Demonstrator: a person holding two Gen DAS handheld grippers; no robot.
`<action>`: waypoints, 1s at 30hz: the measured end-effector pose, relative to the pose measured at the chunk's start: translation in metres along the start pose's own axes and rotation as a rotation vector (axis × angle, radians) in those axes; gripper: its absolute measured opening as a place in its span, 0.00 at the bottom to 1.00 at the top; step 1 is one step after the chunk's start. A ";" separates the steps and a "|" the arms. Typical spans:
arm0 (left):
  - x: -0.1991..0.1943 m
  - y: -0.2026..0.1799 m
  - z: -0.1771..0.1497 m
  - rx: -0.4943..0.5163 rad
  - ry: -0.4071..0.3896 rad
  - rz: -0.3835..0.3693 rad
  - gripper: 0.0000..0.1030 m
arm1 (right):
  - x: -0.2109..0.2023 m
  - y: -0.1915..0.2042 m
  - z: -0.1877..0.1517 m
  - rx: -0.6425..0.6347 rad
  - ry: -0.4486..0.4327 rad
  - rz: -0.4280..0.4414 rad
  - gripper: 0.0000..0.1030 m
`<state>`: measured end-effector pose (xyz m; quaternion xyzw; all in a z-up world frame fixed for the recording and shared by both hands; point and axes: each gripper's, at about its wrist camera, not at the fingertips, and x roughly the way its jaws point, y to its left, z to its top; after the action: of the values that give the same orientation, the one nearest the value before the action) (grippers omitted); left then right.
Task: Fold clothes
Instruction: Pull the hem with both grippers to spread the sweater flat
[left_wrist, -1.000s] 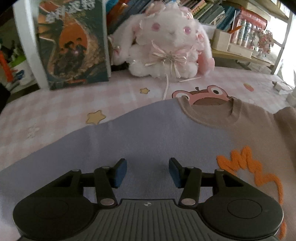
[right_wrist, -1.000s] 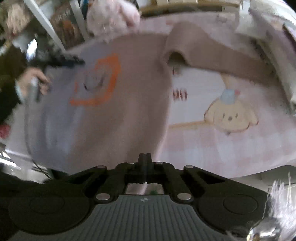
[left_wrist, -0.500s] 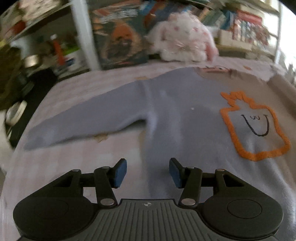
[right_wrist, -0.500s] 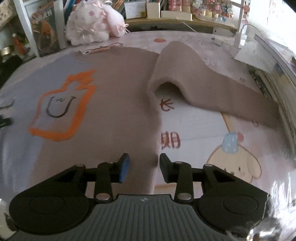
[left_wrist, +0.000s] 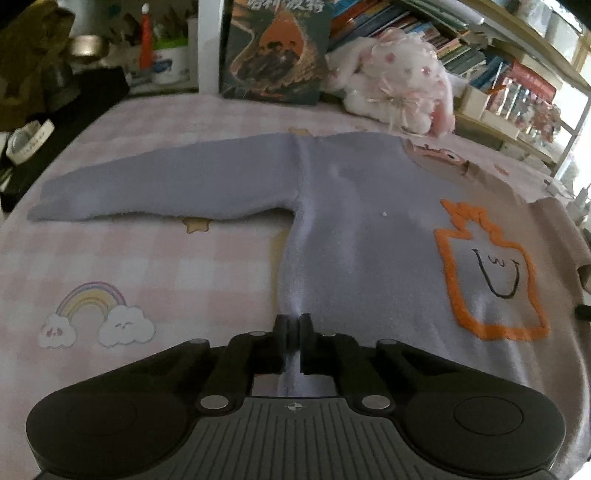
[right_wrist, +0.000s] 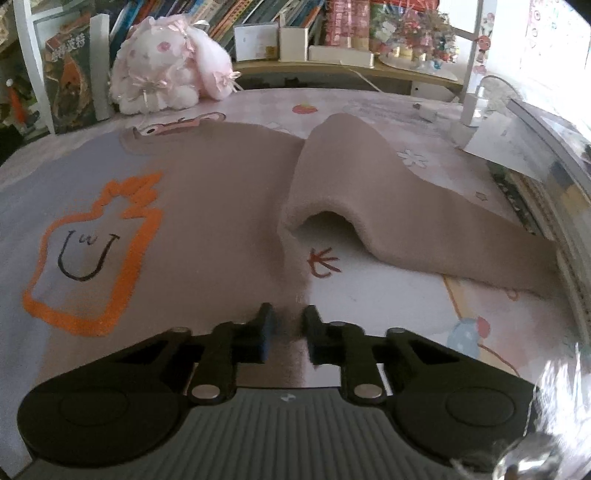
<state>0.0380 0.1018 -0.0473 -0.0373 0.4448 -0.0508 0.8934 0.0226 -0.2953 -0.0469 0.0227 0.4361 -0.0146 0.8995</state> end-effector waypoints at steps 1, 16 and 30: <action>-0.002 0.003 -0.001 -0.006 0.002 0.004 0.04 | 0.003 0.003 0.004 -0.014 0.005 0.003 0.09; 0.006 0.027 0.009 -0.079 -0.008 0.039 0.05 | 0.032 0.039 0.036 -0.121 -0.042 0.043 0.09; -0.017 0.029 -0.017 -0.017 -0.009 0.014 0.10 | -0.014 0.027 -0.005 -0.088 0.007 0.038 0.24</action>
<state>0.0162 0.1318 -0.0475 -0.0423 0.4415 -0.0406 0.8953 0.0108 -0.2681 -0.0383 -0.0086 0.4389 0.0221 0.8982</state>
